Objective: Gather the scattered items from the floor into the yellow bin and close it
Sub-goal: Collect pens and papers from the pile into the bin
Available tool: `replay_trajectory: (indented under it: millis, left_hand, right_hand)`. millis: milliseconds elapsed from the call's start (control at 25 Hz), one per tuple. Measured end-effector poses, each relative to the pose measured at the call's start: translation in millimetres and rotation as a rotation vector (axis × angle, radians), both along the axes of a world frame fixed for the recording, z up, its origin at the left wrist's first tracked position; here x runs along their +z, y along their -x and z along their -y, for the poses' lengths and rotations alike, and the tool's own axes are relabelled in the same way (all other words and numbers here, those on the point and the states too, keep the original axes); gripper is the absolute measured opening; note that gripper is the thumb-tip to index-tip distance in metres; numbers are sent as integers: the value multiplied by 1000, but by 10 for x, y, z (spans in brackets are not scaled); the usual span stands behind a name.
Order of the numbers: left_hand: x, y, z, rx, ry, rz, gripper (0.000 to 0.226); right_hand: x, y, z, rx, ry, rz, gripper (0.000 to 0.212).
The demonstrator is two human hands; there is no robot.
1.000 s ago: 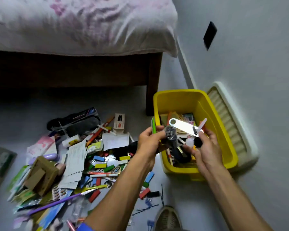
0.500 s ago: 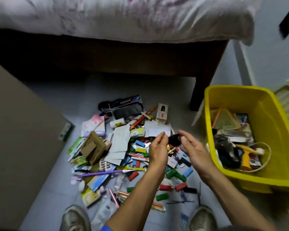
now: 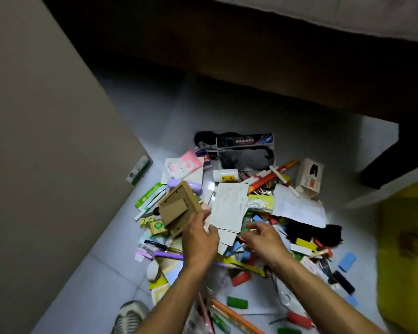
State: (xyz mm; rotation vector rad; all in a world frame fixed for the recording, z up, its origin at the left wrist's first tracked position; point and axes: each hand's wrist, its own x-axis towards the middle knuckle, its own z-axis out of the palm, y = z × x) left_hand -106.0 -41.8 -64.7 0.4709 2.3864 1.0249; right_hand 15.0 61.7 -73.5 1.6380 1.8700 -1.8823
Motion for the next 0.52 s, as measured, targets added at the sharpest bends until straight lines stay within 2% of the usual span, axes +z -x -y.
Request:
replay_trajectory:
  millis: [40,120,160,240,320,360,440,520]
  left_hand:
    - [-91,173,49,-21,91,-117,42]
    - [-179,417,122,-100,332,-336,69]
    - [-205,508,146,-143,417,-351,85]
    - [-262,639,133,-204,461,-268,105]
    - [-291,707,110,-206,465,-188,108]
    - [-299,710,116,-212,470,-206,105]
    - [-284,693,158,-238,465,-283,98]
    - [-244,676,229,-227,441,-341,89]
  right_hand:
    - [-123,188,9,-21,21,34,13]
    - [-237,375,-10,-62,21,124,29]
    - [-273,416,-15,-77,4,164,32]
    - [-318,450,-36,-107,-43,223,31]
    - [-318,447,-49,-107,-91,280,31]
    - [-335,446,-52,-116,-78,278,32]
    - [-368,501,-18,-133,17,193,29]
    - [-385,591,53,-130,98,94,15]
